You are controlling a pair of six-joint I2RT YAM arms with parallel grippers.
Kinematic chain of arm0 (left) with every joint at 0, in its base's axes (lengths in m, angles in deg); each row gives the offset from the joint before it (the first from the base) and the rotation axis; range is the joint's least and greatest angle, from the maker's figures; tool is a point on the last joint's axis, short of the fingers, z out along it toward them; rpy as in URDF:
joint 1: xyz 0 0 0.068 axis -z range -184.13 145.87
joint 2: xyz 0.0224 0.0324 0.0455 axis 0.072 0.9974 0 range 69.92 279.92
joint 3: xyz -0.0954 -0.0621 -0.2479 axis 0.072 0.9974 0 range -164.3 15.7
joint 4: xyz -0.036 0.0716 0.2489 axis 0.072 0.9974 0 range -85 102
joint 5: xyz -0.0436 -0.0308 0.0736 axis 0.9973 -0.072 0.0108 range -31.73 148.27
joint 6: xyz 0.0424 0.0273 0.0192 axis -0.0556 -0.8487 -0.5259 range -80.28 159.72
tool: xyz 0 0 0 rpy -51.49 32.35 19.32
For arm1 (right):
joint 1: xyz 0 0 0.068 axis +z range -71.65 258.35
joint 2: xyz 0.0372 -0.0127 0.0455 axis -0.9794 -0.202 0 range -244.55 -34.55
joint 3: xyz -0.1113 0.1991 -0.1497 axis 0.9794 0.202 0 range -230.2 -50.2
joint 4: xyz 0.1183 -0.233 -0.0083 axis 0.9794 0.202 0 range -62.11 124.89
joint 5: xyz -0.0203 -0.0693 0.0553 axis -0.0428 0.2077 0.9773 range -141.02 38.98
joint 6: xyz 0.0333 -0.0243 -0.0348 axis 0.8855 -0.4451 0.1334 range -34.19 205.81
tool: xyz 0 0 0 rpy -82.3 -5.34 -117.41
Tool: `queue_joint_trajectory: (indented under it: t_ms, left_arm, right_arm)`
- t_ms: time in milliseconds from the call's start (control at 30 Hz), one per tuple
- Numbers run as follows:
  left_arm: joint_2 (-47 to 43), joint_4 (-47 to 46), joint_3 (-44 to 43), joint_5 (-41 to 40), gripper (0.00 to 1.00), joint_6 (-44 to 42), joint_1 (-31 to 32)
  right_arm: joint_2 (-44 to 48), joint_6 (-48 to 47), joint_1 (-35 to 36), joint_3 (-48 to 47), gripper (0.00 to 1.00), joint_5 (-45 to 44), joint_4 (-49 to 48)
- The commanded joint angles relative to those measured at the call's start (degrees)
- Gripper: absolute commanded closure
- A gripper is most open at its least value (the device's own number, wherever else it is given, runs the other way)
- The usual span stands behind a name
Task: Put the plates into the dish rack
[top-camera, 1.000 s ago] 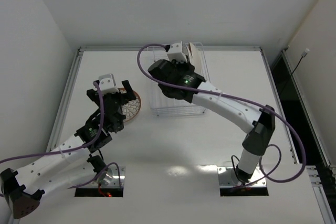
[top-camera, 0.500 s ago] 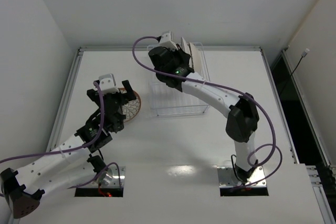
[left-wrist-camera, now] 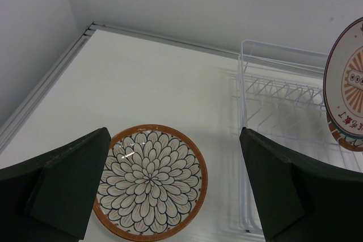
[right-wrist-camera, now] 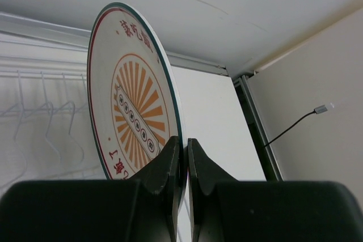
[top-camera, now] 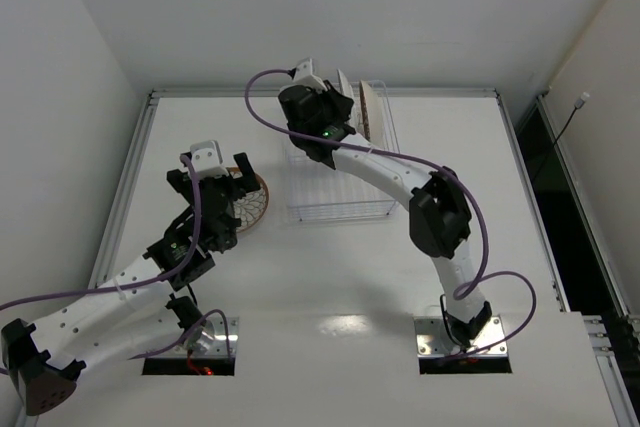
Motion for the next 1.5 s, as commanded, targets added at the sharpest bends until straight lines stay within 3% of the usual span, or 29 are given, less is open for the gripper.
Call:
queue_joint_trajectory:
  t_ms: [0, 233, 467, 700, 1100, 1300, 1333, 1400, 1433, 1467]
  left_arm:
    - [-0.2, -2.4, -0.3, -0.2, 0.0, -0.1, -0.5]
    - [-0.2, -2.4, -0.3, -0.2, 0.0, -0.1, -0.5]
    - [-0.2, -2.4, -0.3, -0.2, 0.0, -0.1, -0.5]
    - [-0.2, -2.4, -0.3, -0.2, 0.0, -0.1, -0.5]
    - [-0.7, -2.4, -0.3, -0.2, 0.0, -0.1, -0.5]
    - [-0.7, -2.4, -0.3, -0.2, 0.0, -0.1, -0.5]
    - [-0.7, -2.4, -0.3, -0.2, 0.0, -0.1, -0.5]
    - [-0.7, -2.4, -0.3, -0.2, 0.0, -0.1, -0.5]
    - [-0.7, -2.4, -0.3, -0.2, 0.0, -0.1, -0.5]
    - [-0.7, -2.4, -0.3, -0.2, 0.0, -0.1, -0.5]
  right_arm:
    - [0.4, -6.2, -1.0, -0.5, 1.0, -4.8, -8.5]
    - [1.2, -11.5, -0.4, 1.6, 1.0, -6.3, -15.6]
    - [-0.2, -12.6, -0.9, 0.4, 1.0, -5.8, -14.8]
    - [-2.4, -9.4, -0.9, 1.0, 1.0, -3.1, -13.0]
    - [-3.6, 4.0, -2.0, 0.4, 0.99, 1.2, -1.4]
    - [-4.2, 8.6, -2.0, -1.1, 0.77, 2.4, 4.2]
    - [-4.2, 8.6, -2.0, -1.1, 0.65, 2.4, 4.7]
    - [-4.2, 9.1, -2.0, -1.6, 0.51, 2.4, 5.4]
    - [-3.5, 9.1, -2.0, -1.6, 0.35, 1.9, 5.4]
    - [-3.5, 9.1, -2.0, -1.6, 0.29, 1.9, 5.4]
